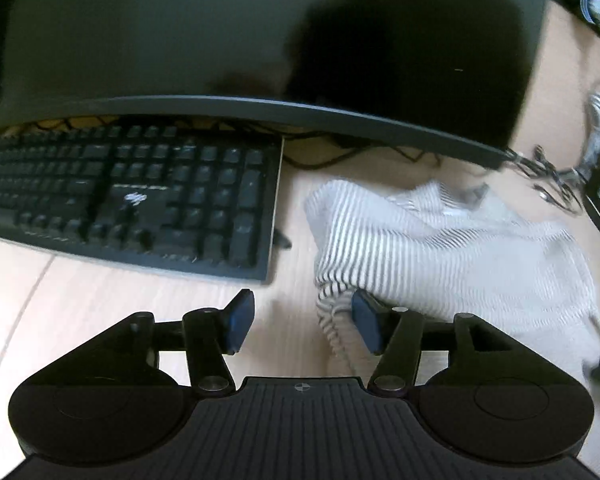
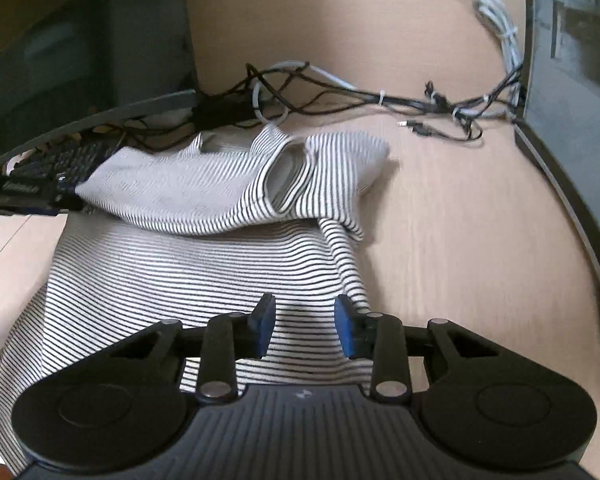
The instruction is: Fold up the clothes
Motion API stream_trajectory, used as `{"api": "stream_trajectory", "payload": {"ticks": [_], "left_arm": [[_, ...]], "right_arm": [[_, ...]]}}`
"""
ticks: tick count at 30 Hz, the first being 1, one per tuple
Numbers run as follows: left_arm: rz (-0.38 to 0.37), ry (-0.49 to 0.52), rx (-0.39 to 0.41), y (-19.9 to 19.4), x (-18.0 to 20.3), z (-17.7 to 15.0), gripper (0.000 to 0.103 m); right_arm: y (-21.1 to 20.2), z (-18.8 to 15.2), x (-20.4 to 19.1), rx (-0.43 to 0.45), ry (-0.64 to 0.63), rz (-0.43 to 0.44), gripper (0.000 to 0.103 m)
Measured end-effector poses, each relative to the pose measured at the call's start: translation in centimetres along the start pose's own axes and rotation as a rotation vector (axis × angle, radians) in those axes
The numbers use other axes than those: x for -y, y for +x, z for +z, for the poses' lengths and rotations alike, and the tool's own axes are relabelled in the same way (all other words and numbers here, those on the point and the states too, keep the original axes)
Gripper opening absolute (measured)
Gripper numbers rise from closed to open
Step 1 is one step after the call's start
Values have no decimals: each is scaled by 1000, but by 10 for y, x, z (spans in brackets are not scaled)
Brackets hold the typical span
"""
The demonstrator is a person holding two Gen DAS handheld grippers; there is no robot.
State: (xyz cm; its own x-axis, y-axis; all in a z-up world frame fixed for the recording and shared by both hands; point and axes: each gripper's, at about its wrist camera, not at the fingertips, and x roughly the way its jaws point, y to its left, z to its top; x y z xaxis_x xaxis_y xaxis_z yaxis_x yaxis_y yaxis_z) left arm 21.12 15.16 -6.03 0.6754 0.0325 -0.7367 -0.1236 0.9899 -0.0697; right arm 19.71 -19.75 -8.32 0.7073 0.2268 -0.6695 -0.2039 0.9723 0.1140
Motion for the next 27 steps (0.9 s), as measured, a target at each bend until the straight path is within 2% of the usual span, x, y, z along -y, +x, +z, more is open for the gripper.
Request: {"api": "stream_trajectory", "payload": {"ticks": [3, 4, 8, 10, 13, 17, 20, 24, 27], "left_arm": [[-79, -7, -33, -28, -8, -12, 70], [-130, -10, -57, -36, -10, -20, 72], [-258, 23, -156, -54, -8, -52, 71], [-288, 59, -178, -58, -1, -64, 70], [-287, 114, -189, -63, 7, -77, 68], [-327, 164, -174, -74, 3, -87, 69], [-340, 172, -158, -86, -8, -90, 70], [-265, 116, -104, -100, -37, -92, 72], [-196, 66, -66, -115, -60, -95, 76]], "right_arm": [[-12, -5, 1, 4, -8, -25, 41], [-19, -9, 2, 1, -4, -39, 43], [-35, -27, 5, -20, 42, -90, 44], [-38, -37, 5, -37, 79, -114, 44], [-46, -50, -5, -38, 120, -150, 44], [-74, -69, -35, 0, 92, -165, 44], [-88, -77, -69, -11, 47, -101, 44], [-98, -81, -136, 9, -133, 105, 44], [-85, -88, -184, -7, -291, 237, 44]]}}
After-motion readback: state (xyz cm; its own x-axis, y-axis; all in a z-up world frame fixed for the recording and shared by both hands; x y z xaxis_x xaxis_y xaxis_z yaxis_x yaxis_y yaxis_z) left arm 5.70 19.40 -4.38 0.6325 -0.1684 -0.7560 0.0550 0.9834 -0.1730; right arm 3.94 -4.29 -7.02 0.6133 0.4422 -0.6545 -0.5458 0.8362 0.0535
